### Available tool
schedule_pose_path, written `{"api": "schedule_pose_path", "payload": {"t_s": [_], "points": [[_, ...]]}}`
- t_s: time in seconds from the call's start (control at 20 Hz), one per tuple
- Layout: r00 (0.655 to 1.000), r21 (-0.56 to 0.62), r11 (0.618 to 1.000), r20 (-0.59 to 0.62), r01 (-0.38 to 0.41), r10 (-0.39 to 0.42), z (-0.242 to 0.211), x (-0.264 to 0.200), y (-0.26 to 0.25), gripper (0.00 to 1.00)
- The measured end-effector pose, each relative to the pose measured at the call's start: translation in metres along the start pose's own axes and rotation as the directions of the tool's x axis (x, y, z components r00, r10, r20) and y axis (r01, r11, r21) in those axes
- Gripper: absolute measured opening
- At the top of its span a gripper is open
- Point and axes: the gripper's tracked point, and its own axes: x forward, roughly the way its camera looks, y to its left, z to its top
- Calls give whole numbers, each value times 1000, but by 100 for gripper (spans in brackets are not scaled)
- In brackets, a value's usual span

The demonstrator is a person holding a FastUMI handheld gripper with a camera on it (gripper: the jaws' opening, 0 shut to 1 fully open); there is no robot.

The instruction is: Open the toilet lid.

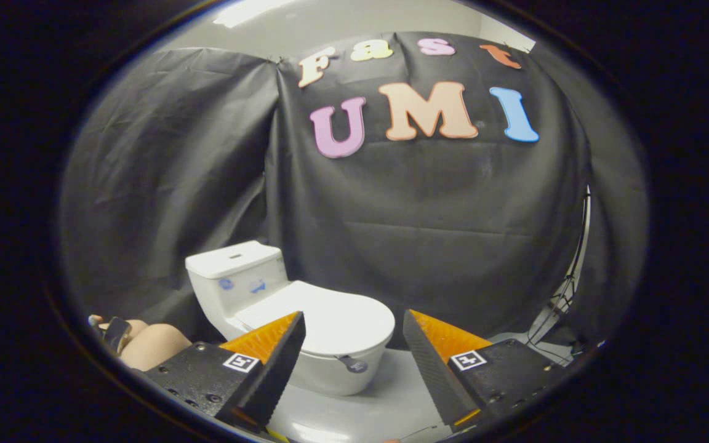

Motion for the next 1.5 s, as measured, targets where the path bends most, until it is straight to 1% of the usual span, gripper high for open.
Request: {"api": "schedule_pose_path", "payload": {"t_s": [0.15, 0.3, 0.35, 0.5, 0.65, 0.7, 0.8, 0.95, 1.1, 1.15, 1.25, 1.3, 1.35, 1.5], "points": [[994, 55, 998, -107, 29, -23, -27, 45, -6, 98], [970, 107, 993, -243, 48, -21, -60, 84, -10, 99], [960, 141, 988, -278, 60, -19, -71, 95, -10, 99], [944, 248, 963, -328, 106, -19, -93, 130, -13, 96], [934, 346, 931, -358, 118, 15, -115, 159, -8, 87], [931, 374, 920, -363, 115, 31, -121, 166, -7, 81], [924, 439, 889, -380, 129, 54, -136, 180, -5, 72], [911, 558, 813, -403, 167, 89, -161, 197, 1, 67], [909, 635, 746, -405, 200, 102, -175, 202, 2, 63], [909, 670, 715, -399, 200, 120, -178, 204, 3, 58], [909, 748, 635, -380, 193, 171, -182, 208, 9, 47], [913, 779, 596, -366, 195, 179, -183, 211, 10, 41], [914, 801, 562, -362, 206, 181, -185, 213, 7, 39], [925, 879, 436, -311, 193, 218, -182, 212, 5, 18]]}}
